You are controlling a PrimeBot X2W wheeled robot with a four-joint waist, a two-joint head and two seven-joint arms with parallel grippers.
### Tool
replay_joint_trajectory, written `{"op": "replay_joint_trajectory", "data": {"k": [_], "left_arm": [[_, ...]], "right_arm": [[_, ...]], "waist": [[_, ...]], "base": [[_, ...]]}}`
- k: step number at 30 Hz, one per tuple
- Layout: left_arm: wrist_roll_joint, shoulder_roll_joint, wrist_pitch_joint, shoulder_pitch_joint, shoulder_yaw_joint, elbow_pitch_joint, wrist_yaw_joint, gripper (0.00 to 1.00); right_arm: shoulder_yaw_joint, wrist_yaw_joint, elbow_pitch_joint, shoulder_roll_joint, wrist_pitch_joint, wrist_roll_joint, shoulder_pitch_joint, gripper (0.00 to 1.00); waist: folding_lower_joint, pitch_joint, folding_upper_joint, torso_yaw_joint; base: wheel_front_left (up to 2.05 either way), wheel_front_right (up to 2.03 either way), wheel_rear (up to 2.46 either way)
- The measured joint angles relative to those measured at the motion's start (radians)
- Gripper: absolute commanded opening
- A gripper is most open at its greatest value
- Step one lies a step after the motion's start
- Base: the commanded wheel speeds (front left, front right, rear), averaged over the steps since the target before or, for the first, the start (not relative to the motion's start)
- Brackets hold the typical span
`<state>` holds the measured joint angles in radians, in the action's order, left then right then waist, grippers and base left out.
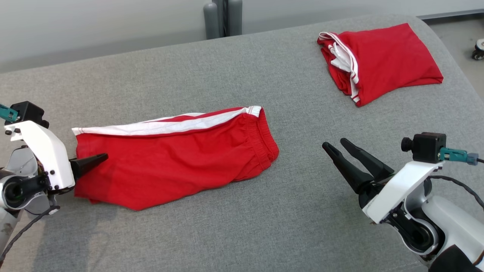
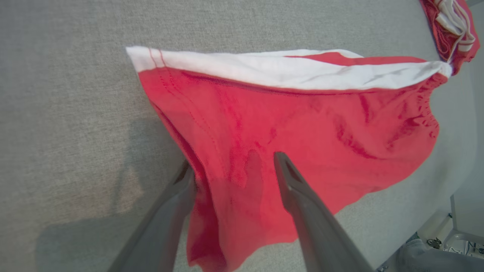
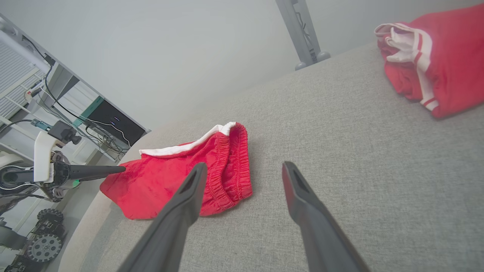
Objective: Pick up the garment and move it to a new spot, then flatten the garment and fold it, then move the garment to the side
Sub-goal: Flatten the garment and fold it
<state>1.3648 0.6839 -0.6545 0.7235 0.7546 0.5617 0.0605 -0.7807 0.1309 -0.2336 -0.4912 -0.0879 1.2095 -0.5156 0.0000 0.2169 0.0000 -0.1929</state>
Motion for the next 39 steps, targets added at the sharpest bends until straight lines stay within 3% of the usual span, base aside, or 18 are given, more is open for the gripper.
{"op": "replay_joint_trajectory", "data": {"k": [10,15,19,21,24,26,33,39], "left_arm": [[-0.035,0.043,0.113,-0.023,-0.03,-0.079,0.007,1.0],[-0.05,0.056,0.194,-0.082,-0.044,-0.139,-0.019,1.0],[-0.11,0.049,0.392,-0.11,-0.089,-0.186,-0.066,1.0],[-0.128,0.044,0.439,-0.127,-0.094,-0.2,-0.077,1.0],[-0.173,0.002,0.616,-0.206,-0.114,-0.269,-0.121,1.0],[-0.185,-0.006,0.655,-0.223,-0.119,-0.284,-0.133,1.0],[-0.279,-0.051,0.866,-0.351,-0.125,-0.378,-0.249,1.0],[-0.371,-0.114,0.915,-0.444,-0.198,-0.452,-0.311,1.0]], "right_arm": [[0.06,0.0,0.003,0.0,0.023,-0.04,0.072,1.0],[0.097,0.0,0.003,0.015,0.025,-0.074,0.095,1.0],[0.161,0.0,-0.037,0.033,-0.035,-0.14,0.095,1.0],[0.174,0.0,-0.049,0.043,-0.046,-0.155,0.097,1.0],[0.227,0.0,-0.081,0.086,-0.094,-0.213,0.114,1.0],[0.239,0.0,-0.086,0.091,-0.104,-0.229,0.12,1.0],[0.364,0.0,-0.084,0.143,-0.15,-0.36,0.175,1.0],[0.431,0.0,-0.079,0.201,-0.159,-0.478,0.214,1.0]], "waist": [[0.0,-0.08,0.0,0.022],[0.0,-0.099,0.0,0.047],[0.0,-0.099,0.0,0.064],[0.0,-0.1,0.0,0.069],[0.0,-0.107,0.0,0.093],[0.0,-0.11,0.0,0.099],[-0.0001,-0.138,0.0,0.138],[0.0,-0.149,0.0,0.156]], "base": [[0.0,0.0,0.0],[0.0,0.0,0.0],[0.0,0.0,0.0],[0.0,0.0,0.0],[0.0,0.0,0.0],[0.0,0.0,0.0],[0.0,0.0,0.0],[0.0,0.0,0.0]]}}
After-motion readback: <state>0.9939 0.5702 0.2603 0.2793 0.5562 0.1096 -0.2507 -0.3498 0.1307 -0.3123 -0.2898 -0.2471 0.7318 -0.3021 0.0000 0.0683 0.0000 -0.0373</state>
